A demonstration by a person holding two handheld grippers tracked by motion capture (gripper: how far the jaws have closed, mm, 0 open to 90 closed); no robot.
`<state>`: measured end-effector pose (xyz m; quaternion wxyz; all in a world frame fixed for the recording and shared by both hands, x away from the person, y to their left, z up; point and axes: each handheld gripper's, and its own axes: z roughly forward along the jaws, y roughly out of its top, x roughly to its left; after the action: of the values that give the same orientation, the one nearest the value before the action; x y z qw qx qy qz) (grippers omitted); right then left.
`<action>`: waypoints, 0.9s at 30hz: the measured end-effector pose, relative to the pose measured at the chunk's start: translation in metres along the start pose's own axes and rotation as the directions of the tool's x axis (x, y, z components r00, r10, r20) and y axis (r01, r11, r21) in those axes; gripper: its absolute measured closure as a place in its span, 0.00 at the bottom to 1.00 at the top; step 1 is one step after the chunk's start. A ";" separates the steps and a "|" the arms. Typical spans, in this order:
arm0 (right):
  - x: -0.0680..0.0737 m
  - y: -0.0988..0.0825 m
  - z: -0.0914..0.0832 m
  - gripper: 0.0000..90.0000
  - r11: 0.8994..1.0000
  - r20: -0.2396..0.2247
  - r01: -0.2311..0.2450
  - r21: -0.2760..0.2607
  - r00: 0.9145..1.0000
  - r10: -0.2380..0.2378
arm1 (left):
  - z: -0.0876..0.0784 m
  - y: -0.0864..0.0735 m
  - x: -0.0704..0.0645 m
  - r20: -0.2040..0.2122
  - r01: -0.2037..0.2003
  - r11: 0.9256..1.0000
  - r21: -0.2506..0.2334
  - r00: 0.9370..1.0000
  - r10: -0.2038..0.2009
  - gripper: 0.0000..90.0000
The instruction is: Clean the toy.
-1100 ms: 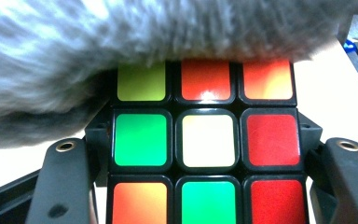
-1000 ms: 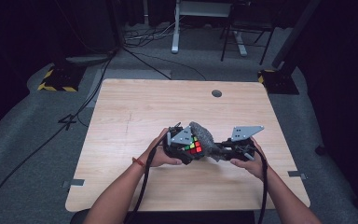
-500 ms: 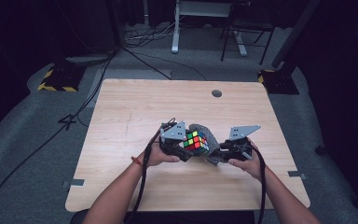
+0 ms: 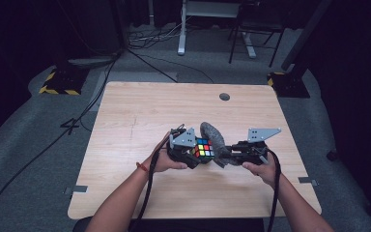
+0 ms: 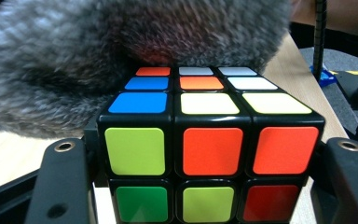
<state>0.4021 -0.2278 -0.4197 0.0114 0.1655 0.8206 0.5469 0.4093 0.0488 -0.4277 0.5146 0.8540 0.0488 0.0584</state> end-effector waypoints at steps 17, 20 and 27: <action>0.013 0.009 0.000 0.84 0.993 0.078 0.083 0.079 0.993 -0.089 | 0.006 0.001 -0.001 -0.058 -0.040 0.993 0.110 0.997 0.047 0.37; 0.019 0.014 0.000 0.84 0.993 0.063 0.097 0.060 0.993 -0.101 | 0.015 -0.001 -0.003 -0.059 -0.052 0.987 0.153 0.996 0.062 0.37; 0.016 0.014 0.012 0.84 0.992 0.076 0.070 0.107 0.994 -0.078 | 0.020 -0.001 -0.007 -0.032 -0.069 0.984 0.163 0.997 0.075 0.37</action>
<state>0.3926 -0.2073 -0.4091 0.0561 0.1571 0.8524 0.4956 0.4055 0.0306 -0.4384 0.4400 0.8930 0.0324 0.0890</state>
